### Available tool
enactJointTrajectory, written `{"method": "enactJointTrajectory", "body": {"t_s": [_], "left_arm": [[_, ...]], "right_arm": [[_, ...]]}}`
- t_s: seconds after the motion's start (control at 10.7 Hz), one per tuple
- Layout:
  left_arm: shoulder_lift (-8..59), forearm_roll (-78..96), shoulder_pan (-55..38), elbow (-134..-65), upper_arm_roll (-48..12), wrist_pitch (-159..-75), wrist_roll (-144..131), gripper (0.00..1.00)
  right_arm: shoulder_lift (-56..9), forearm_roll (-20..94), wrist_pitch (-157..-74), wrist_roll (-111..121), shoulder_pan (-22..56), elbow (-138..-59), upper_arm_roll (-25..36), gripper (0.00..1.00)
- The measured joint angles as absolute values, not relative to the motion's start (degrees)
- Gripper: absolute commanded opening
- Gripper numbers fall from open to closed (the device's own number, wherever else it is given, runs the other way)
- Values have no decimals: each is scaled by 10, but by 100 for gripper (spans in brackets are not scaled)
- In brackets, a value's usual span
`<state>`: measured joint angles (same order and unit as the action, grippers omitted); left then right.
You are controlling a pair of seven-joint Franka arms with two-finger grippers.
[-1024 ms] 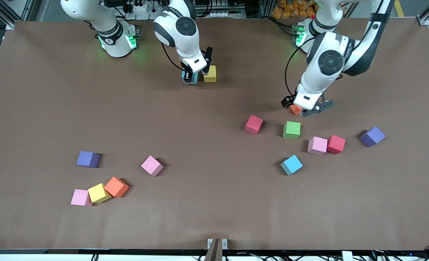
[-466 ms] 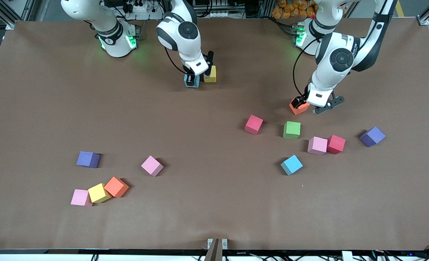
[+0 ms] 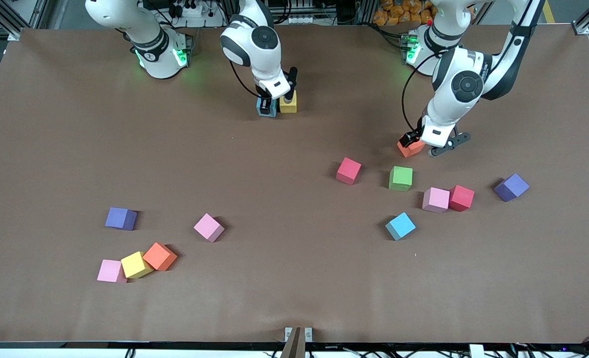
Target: Form number 2 with 11 blocks
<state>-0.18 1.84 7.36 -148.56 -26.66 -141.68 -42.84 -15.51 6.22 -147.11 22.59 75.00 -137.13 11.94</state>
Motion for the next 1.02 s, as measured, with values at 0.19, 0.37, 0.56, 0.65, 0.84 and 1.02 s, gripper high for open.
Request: {"method": "enactJointTrajectory", "body": {"t_s": [0.19,0.37,0.56,0.65,0.84,1.02], "left_arm": [[11,18,74,-1486,-267,-1417,-428,100],[19,18,74,-1490,-267,-1417,-428,100],[25,18,74,-1493,-267,-1420,-428,100],[31,18,74,-1493,-267,-1427,-428,100],[46,18,74,-1493,-267,-1444,-428,100],[64,18,74,-1493,-267,-1456,-427,100]], "right_arm": [[-155,62,-1473,218,752,-1371,119,27],[-158,62,-1481,215,755,-1371,119,27],[-162,62,-1489,204,763,-1371,119,27],[-162,62,-1490,203,765,-1371,120,27],[-162,62,-1490,197,766,-1371,120,27],[-162,62,-1492,190,769,-1371,119,27]]}}
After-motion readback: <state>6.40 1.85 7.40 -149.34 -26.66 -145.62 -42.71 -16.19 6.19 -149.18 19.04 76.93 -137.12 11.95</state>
